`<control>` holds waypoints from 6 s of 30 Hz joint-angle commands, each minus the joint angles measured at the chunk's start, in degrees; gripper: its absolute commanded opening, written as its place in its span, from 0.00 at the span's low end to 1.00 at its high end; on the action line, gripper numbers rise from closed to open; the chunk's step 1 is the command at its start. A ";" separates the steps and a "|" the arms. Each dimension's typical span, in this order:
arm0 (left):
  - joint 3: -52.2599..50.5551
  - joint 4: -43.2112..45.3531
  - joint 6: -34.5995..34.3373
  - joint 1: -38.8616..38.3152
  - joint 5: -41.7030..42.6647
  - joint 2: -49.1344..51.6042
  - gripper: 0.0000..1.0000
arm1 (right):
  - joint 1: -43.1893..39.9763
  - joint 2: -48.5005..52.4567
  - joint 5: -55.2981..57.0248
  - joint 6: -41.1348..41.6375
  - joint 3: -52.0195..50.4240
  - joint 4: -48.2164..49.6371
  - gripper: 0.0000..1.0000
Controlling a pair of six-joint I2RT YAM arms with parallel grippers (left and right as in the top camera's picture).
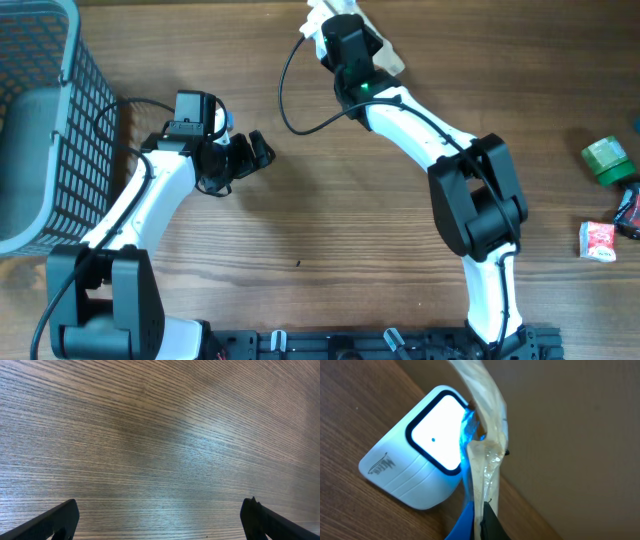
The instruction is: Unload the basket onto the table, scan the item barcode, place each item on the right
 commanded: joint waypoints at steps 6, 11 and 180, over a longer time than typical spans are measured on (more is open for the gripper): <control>0.39 0.00 1.16 -0.02 -0.59 -0.24 1.00 | 0.22 0.63 4.17 -3.37 1.25 0.35 0.05; 0.39 0.00 1.16 -0.02 -0.59 -0.24 1.00 | 0.35 -0.59 4.90 -4.48 1.25 0.94 0.05; -33.53 33.38 34.32 13.42 6.80 -92.13 1.00 | -37.75 -112.52 -18.60 82.68 -95.54 -0.83 1.00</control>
